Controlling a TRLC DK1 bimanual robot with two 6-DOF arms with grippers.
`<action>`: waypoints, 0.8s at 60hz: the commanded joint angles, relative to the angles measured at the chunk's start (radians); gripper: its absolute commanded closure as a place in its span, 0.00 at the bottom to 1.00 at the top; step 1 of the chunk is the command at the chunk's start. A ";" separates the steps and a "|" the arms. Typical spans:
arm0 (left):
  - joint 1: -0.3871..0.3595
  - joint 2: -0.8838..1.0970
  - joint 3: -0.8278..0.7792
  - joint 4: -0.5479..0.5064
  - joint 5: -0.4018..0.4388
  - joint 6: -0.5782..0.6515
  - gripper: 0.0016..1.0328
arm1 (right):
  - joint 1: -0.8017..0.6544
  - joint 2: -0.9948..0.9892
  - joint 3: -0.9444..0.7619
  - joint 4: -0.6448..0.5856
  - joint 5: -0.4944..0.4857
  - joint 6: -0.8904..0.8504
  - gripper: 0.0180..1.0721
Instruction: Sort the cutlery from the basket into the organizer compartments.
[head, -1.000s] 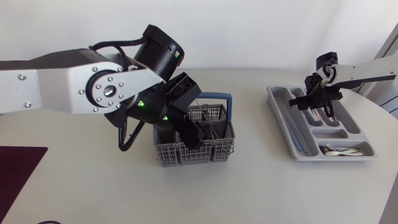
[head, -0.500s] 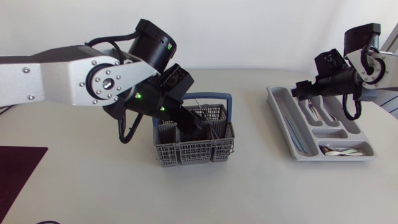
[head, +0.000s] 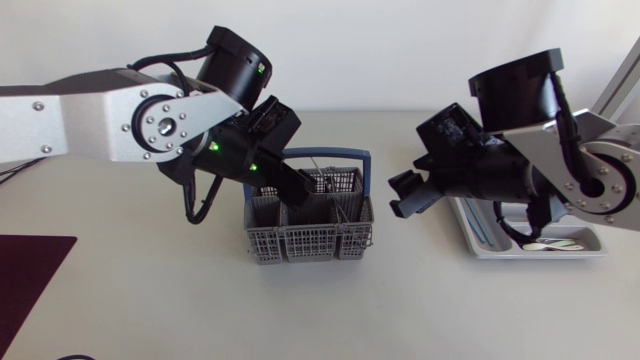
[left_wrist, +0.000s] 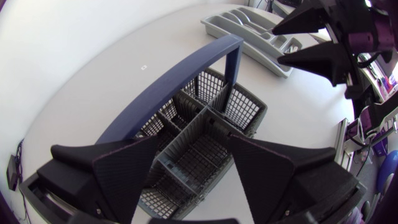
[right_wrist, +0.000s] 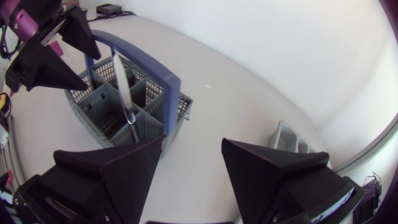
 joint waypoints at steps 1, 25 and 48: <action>0.019 -0.025 -0.002 -0.003 0.007 -0.007 0.23 | 0.057 0.021 -0.013 -0.012 0.019 0.047 0.33; 0.007 -0.140 -0.069 -0.012 0.060 0.003 0.23 | 0.277 0.171 0.038 0.039 0.119 0.092 0.33; 0.021 -0.260 -0.169 -0.039 0.061 0.081 0.23 | 0.300 0.354 0.129 0.107 0.213 0.136 0.33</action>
